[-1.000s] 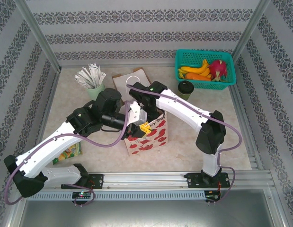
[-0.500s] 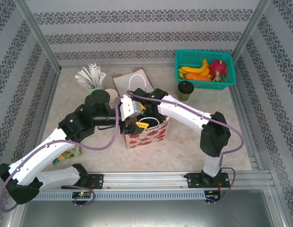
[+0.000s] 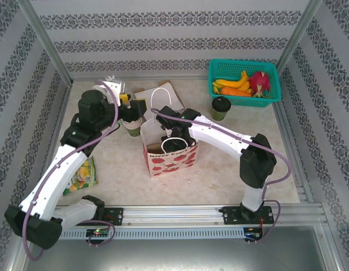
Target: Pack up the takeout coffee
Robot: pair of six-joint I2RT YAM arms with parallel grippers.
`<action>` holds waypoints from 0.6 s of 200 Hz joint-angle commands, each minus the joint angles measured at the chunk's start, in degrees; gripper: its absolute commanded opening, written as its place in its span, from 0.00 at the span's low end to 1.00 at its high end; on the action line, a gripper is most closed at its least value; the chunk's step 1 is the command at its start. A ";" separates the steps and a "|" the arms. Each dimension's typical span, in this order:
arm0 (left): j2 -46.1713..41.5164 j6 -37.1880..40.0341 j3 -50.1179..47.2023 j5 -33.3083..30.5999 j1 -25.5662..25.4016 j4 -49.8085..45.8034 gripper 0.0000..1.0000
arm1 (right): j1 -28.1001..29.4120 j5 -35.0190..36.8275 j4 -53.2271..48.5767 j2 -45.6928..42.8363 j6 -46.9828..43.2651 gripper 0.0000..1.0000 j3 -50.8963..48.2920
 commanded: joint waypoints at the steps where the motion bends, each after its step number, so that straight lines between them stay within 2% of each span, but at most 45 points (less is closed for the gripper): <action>1: 4.18 -6.33 4.76 3.67 1.08 -1.42 0.75 | 0.40 0.05 1.26 -1.96 -1.24 0.00 -0.72; 20: 8.32 -6.86 7.39 7.98 1.35 -1.76 0.72 | 0.42 0.01 1.61 -1.88 -1.17 0.00 -0.68; 38: 11.44 -7.14 9.26 9.56 1.38 -2.07 0.70 | 0.42 -0.24 1.89 -1.70 -1.03 0.00 -0.60; 61: 14.43 -6.91 10.90 11.44 1.38 -2.59 0.60 | 0.42 -0.19 2.08 -1.61 -0.98 0.00 -0.59; 86: 16.26 -6.56 11.63 14.55 1.38 -3.36 0.36 | 0.25 0.08 2.12 -1.52 -0.45 0.00 -0.50; 116: 15.91 -8.19 9.76 15.74 1.43 -4.53 0.00 | -0.84 1.48 4.25 -2.18 4.38 0.00 -1.47; 120: 15.58 -8.78 9.16 15.66 1.43 -4.50 0.00 | -0.96 1.60 5.02 -2.43 5.28 0.00 -1.90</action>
